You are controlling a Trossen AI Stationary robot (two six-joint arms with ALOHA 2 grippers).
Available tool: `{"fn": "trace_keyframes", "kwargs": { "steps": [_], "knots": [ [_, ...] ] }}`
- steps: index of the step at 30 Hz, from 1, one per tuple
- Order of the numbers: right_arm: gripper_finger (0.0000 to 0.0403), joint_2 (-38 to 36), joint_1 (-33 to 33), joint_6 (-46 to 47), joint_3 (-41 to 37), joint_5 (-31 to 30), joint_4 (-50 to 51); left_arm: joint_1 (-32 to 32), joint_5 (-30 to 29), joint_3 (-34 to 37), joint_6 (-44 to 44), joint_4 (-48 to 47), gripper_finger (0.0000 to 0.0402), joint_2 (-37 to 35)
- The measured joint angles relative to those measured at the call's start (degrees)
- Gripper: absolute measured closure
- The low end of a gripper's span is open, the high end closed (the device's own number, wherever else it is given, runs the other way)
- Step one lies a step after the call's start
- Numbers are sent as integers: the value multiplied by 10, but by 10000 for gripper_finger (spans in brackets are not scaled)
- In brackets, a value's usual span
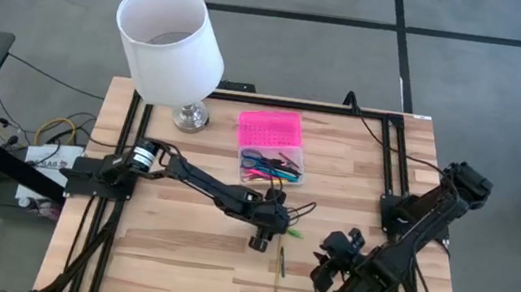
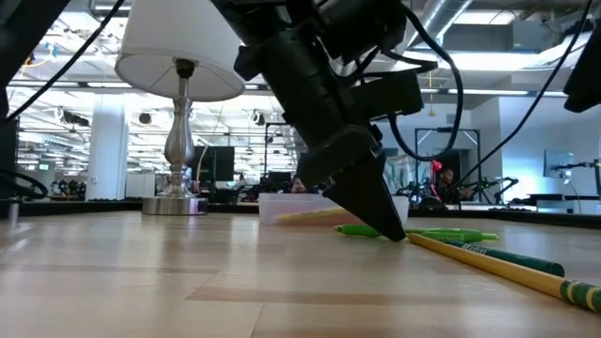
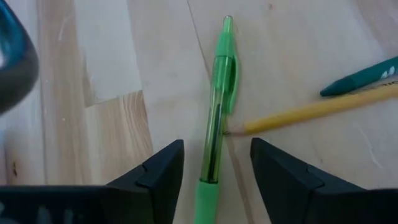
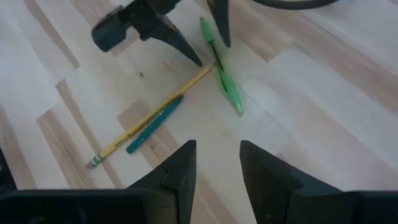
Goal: Pick & place school supplies into a supply box
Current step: Put the light green pen into the pink supply box
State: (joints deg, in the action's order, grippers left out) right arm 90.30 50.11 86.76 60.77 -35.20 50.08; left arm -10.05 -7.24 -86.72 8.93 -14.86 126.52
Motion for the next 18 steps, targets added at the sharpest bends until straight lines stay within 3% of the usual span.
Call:
{"fn": "trace_keyframes", "kwargs": {
  "steps": [4, 11, 18],
  "knots": [
    [286, 0, 10, 18, 0, 1, 8, 6, 23, -17, -6, -63, 256, 1],
    [286, 0, 13, 19, 0, 0, 9, 5, 24, -18, -50, -93, 330, 0],
    [286, 0, 12, 19, 0, 0, 11, 3, 22, -18, -113, -119, 366, -1]
  ]
}}
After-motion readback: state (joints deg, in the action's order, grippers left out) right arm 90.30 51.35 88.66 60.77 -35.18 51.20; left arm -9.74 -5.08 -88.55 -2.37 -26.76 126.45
